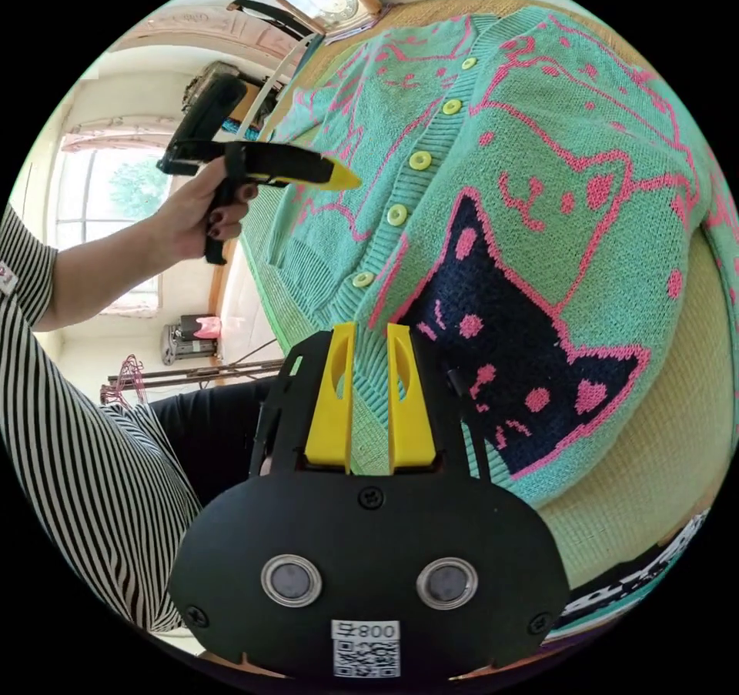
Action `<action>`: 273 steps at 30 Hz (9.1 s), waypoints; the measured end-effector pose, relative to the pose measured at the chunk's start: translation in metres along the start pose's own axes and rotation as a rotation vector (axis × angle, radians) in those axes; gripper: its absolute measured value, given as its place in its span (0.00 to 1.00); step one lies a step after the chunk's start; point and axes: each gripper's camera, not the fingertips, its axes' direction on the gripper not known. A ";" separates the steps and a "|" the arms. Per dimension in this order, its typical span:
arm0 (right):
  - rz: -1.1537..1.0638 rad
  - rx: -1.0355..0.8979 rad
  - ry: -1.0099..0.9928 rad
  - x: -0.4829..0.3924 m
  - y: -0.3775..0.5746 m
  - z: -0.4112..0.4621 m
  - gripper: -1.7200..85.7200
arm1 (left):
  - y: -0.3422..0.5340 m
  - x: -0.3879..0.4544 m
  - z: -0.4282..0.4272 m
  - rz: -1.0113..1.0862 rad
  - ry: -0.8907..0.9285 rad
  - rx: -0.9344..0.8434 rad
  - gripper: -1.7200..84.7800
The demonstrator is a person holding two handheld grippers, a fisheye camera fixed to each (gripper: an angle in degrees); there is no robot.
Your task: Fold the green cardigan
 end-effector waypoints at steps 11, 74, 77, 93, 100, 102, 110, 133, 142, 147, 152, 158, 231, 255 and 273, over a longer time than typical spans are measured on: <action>-0.035 -0.038 -0.027 -0.015 -0.016 -0.001 0.05 | 0.013 -0.015 0.037 -0.017 0.061 -0.146 0.04; 0.291 0.234 0.462 0.094 -0.087 -0.318 0.09 | 0.080 -0.013 0.003 0.025 -0.142 -0.157 0.04; 0.256 0.375 0.321 0.078 -0.089 -0.334 0.09 | 0.088 -0.003 -0.015 0.035 -0.108 -0.074 0.05; 0.055 0.160 0.670 0.088 -0.281 -0.308 0.11 | -0.027 0.019 -0.130 0.249 -0.205 0.476 0.04; 0.141 0.199 0.597 0.121 -0.272 -0.316 0.05 | -0.060 0.009 -0.154 0.181 -0.289 0.474 0.03; 0.199 0.247 0.519 0.131 -0.266 -0.323 0.04 | -0.063 0.010 -0.160 0.160 -0.323 0.472 0.03; 0.297 0.409 0.506 0.117 -0.241 -0.336 0.04 | -0.071 0.018 -0.190 0.171 -0.360 0.530 0.02; 0.160 0.415 0.471 0.088 -0.309 -0.253 0.02 | -0.062 -0.002 -0.228 0.162 -0.295 0.551 0.02; -0.070 0.319 0.355 0.013 -0.252 -0.196 0.02 | 0.013 -0.035 -0.229 0.088 -0.299 0.546 0.02; -0.033 0.228 0.419 0.015 -0.263 -0.156 0.02 | 0.023 -0.058 -0.237 0.057 -0.193 0.550 0.02; -0.048 0.308 0.357 -0.011 -0.227 -0.165 0.02 | 0.073 -0.056 -0.226 0.115 -0.182 0.460 0.02; -0.059 0.142 0.392 -0.025 -0.197 -0.101 0.02 | 0.139 -0.080 -0.180 -0.020 0.004 0.279 0.02; -0.098 -0.018 0.050 -0.032 -0.074 -0.023 0.02 | 0.044 -0.024 0.101 0.022 -0.093 0.067 0.02; 0.456 0.400 0.287 0.078 0.087 -0.151 0.04 | -0.140 0.176 0.236 0.586 -0.004 -0.014 0.05; 0.794 0.727 0.520 0.136 0.203 -0.221 0.08 | -0.321 0.527 0.494 1.286 -0.145 -0.253 0.13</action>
